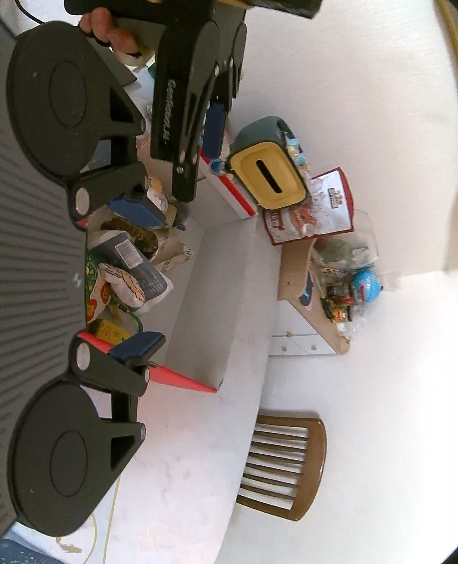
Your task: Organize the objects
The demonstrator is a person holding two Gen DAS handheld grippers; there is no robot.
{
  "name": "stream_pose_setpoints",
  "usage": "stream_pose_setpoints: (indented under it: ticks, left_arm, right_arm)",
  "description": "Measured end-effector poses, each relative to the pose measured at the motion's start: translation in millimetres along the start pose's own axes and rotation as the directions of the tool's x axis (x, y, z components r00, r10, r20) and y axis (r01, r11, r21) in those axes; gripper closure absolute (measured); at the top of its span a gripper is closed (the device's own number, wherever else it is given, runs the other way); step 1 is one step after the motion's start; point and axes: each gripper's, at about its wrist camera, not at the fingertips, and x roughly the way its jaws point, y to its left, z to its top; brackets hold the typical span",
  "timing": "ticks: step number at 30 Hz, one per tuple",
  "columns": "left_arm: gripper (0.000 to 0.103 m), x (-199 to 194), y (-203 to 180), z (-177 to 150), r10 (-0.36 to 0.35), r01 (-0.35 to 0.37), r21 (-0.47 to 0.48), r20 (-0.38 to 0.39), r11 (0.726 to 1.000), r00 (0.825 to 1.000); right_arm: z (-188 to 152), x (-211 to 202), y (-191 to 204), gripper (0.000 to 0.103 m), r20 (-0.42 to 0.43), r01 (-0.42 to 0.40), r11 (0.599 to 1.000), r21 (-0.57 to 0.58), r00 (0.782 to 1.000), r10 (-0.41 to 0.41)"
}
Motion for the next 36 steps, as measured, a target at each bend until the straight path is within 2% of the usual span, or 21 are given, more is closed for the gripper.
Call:
stream_pose_setpoints:
  ticks: [1,3,4,5,15,17,24,26,29,36]
  left_arm:
    - [0.039,-4.3,-1.4,-0.8,-0.003,0.003,0.003,0.005,1.0,1.0]
    - [0.032,-12.7,-4.4,-3.4,-0.003,0.003,0.005,0.017,1.0,1.0]
    - [0.025,-15.9,-5.2,-4.6,-0.003,0.003,0.005,0.021,1.0,1.0]
    - [0.024,-19.8,-6.2,-6.5,-0.003,0.002,0.003,0.028,1.0,1.0]
    - [0.017,-47.0,-14.1,-16.2,0.003,-0.002,-0.017,0.069,1.0,0.998]
    - [0.013,-51.9,-15.2,-16.8,0.005,-0.004,-0.022,0.076,1.0,0.997]
    - [0.007,-67.5,-23.5,-19.7,0.02,-0.017,-0.023,0.12,1.0,0.993]
    - [0.003,-69.9,-25.4,-20.8,0.009,-0.006,-0.03,0.121,1.0,0.993]
    - [0.002,-73.3,-30.7,-24.7,0.015,-0.011,-0.028,0.126,1.0,0.992]
    - [0.001,-77.9,-34.3,-28.7,0.0,0.007,-0.053,0.135,0.999,0.991]
  right_arm:
    - [-0.3,-3.9,-0.4,0.036,0.007,0.0,1.0,0.002,1.0,0.0]
    - [-1.3,-12.3,-1.9,0.033,0.023,0.004,1.0,0.004,1.0,-0.004]
    - [-1.8,-16.2,-2.3,0.033,0.03,0.002,1.0,0.006,1.0,-0.002]
    - [-2.2,-19.8,-2.4,0.033,0.037,-0.001,1.0,0.008,0.999,0.0]
    - [-11.6,-47.9,0.4,0.023,0.084,-0.029,1.0,0.007,0.996,0.028]
    - [-14.0,-53.5,0.6,0.02,0.095,-0.039,0.999,0.006,0.995,0.038]
    - [-21.7,-69.7,-0.9,0.015,0.131,-0.039,0.999,0.011,0.991,0.038]
    - [-24.1,-73.1,-2.2,0.01,0.133,-0.049,0.999,0.018,0.99,0.046]
    - [-27.9,-77.4,-2.4,0.006,0.136,-0.049,0.999,0.018,0.99,0.046]
    - [-31.6,-85.8,0.4,0.002,0.146,-0.042,0.999,0.001,0.988,0.041]
